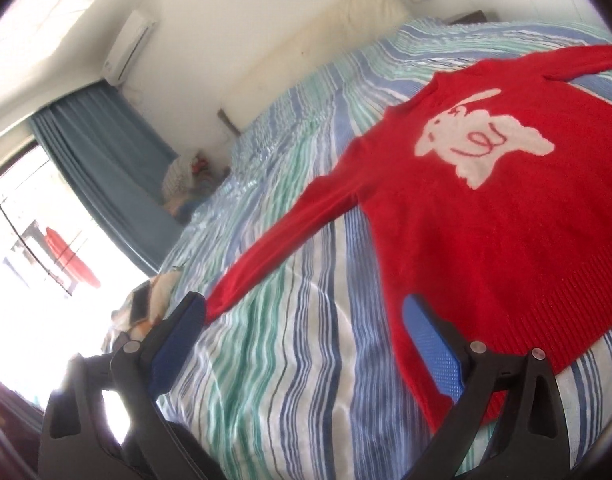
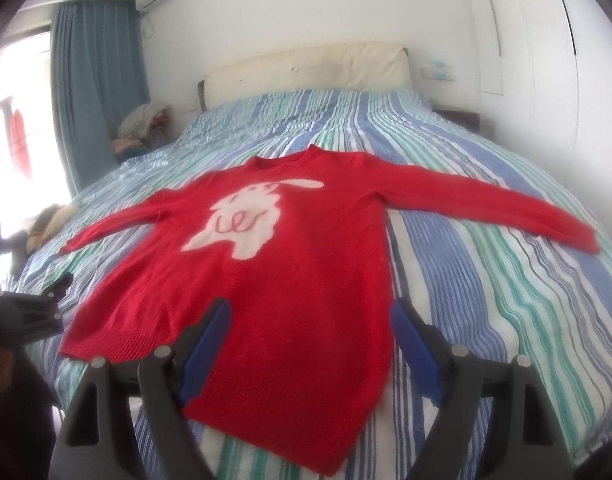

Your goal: Fold small clothes

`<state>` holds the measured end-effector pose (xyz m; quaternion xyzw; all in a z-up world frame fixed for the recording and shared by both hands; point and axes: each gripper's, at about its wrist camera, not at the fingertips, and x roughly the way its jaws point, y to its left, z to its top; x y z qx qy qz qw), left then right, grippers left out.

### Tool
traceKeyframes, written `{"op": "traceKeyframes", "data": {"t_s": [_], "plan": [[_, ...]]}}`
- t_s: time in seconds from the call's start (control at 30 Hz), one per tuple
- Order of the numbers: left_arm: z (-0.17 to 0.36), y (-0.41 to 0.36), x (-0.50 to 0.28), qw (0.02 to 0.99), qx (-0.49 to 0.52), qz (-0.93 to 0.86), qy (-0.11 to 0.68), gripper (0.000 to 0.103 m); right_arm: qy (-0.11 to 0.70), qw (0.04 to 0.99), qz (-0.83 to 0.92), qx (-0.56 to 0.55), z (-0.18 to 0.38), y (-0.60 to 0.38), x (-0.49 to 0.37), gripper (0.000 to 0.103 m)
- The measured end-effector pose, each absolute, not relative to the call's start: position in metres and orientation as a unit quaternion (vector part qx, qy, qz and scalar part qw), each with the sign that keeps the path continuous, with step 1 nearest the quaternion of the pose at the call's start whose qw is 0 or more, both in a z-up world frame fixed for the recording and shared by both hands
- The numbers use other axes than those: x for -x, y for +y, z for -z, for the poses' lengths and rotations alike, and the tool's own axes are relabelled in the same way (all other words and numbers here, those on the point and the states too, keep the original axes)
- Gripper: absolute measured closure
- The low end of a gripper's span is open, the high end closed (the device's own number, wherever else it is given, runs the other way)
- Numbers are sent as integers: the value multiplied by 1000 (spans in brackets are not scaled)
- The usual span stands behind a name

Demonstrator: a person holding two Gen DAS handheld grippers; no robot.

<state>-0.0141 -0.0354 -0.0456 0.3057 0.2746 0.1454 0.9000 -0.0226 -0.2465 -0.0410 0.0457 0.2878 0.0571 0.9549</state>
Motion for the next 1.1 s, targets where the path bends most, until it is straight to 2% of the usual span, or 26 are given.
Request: {"op": "traceKeyframes", "data": {"t_s": [0.13,0.4,0.57,0.83,1.0,1.1], "plan": [[44,-34,15,903,-298,-133,279,2,283,956,-61,-44,39,-245,25,22],[56,9,-12,910,-142,-59,386,2,304,952,-1,-45,44,-256,17,22],[53,32,-23,914,-83,-56,393,2,297,950,-35,-93,42,-268,18,22],[40,93,-80,928,31,-55,368,1,310,945,-50,-91,39,-269,11,22],[84,129,-117,885,86,-32,456,2,308,940,-10,-148,5,-350,-24,22],[102,140,-108,879,121,-30,460,2,296,925,65,-230,1,-442,-45,22]]}}
